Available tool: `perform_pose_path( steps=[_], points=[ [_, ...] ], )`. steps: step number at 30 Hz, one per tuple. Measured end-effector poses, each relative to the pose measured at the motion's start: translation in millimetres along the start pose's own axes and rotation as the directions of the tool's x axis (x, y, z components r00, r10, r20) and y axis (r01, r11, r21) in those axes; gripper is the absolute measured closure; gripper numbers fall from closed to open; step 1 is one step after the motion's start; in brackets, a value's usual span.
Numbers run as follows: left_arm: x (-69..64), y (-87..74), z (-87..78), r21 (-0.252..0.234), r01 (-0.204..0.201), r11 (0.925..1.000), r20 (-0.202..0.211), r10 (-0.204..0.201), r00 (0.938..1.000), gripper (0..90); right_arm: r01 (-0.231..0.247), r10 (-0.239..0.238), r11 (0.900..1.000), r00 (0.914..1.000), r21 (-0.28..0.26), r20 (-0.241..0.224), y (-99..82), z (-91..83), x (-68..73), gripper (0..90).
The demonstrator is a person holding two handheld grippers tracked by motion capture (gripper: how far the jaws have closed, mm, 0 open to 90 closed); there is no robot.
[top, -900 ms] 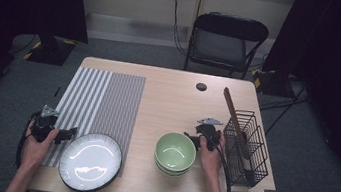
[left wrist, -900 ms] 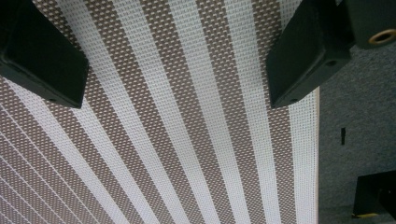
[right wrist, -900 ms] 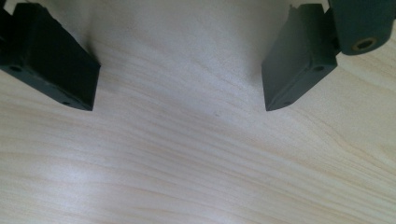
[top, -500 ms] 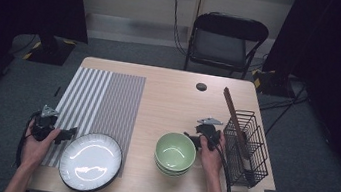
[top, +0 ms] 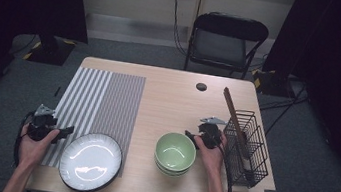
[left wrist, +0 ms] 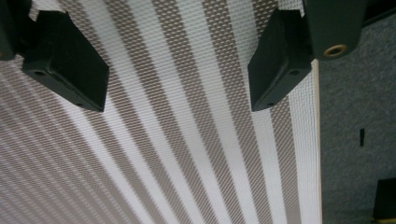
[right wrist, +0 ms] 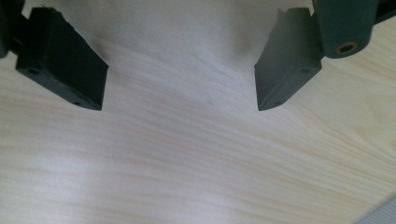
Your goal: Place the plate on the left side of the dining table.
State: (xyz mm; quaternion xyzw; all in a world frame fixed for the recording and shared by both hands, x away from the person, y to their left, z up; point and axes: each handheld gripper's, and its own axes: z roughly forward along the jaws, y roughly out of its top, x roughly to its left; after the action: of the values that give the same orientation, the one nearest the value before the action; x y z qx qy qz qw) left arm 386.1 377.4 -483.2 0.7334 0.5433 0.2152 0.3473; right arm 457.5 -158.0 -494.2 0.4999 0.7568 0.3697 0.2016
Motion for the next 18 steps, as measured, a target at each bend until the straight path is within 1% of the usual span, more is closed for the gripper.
perform_pose_path(
  steps=[2,3,4,6,7,8,11,12,13,14,15,16,17,18],
  points=[
    [-3.9,2.4,-7.5,-0.030,-0.006,0.9995,0.031,0.007,0.9995,21.5,-0.006,0.006,0.9999,1.0000,-0.015,-0.002,5.0,-4.8,2.4,18.7],
    [-3.9,2.4,-7.5,-0.030,-0.006,0.9995,0.031,0.007,0.9995,22.0,-0.006,0.006,0.9999,1.0000,-0.015,-0.002,5.0,-4.8,2.4,18.7],
    [-5.1,2.5,-9.0,-0.036,-0.012,0.9993,0.032,0.013,0.9994,22.5,0.000,0.000,0.9995,0.9999,-0.030,-0.011,9.5,-9.7,4.9,19.4],
    [-7.6,2.7,-10.9,-0.042,-0.020,0.9989,0.020,0.021,0.9996,23.0,0.003,-0.003,0.9993,1.0000,-0.038,-0.005,11.4,-12.0,5.9,20.3],
    [-8.4,2.9,-11.5,-0.042,-0.020,0.9989,0.022,0.021,0.9995,23.1,0.004,-0.004,0.9991,1.0000,-0.043,-0.002,12.8,-13.8,6.9,21.0],
    [-10.4,3.8,-12.8,-0.055,-0.018,0.9983,0.041,0.020,0.9990,23.1,0.003,-0.003,0.9989,1.0000,-0.047,0.002,14.6,-15.6,7.8,21.4],
    [-13.2,4.8,-14.9,-0.061,-0.026,0.9978,0.039,0.029,0.9988,23.3,-0.009,0.009,0.9991,0.9998,-0.041,-0.015,16.5,-15.5,7.7,21.5],
    [-15.0,6.2,-17.3,-0.064,-0.018,0.9978,0.055,0.022,0.9982,23.4,-0.027,0.025,0.9986,0.9987,-0.046,-0.044,20.0,-15.2,8.4,23.1],
    [-15.0,6.2,-17.3,-0.064,-0.018,0.9978,0.055,0.022,0.9982,23.4,-0.027,0.025,0.9986,0.9987,-0.046,-0.044,20.0,-15.2,8.4,23.1],
    [-17.0,7.8,-21.5,-0.076,-0.002,0.9971,0.070,0.007,0.9975,23.9,-0.022,0.019,0.9976,0.9990,-0.066,-0.040,25.1,-17.1,11.7,24.9],
    [-18.6,8.5,-23.2,-0.083,-0.006,0.9965,0.058,0.010,0.9983,24.6,-0.019,0.016,0.9969,0.9992,-0.077,-0.038,28.1,-18.4,13.4,25.1],
    [-18.6,8.5,-23.2,-0.083,-0.006,0.9965,0.058,0.010,0.9983,24.7,-0.019,0.016,0.9969,0.9992,-0.077,-0.038,28.1,-18.4,13.4,25.1],
    [-19.6,9.2,-25.0,-0.085,-0.020,0.9962,0.044,0.024,0.9988,24.7,-0.021,0.017,0.9960,0.9988,-0.087,-0.045,31.1,-19.9,14.3,25.3],
    [-20.3,9.6,-26.3,-0.088,-0.031,0.9956,0.040,0.034,0.9986,24.7,-0.024,0.019,0.9952,0.9982,-0.095,-0.056,34.2,-21.6,15.4,26.5]
  ],
)
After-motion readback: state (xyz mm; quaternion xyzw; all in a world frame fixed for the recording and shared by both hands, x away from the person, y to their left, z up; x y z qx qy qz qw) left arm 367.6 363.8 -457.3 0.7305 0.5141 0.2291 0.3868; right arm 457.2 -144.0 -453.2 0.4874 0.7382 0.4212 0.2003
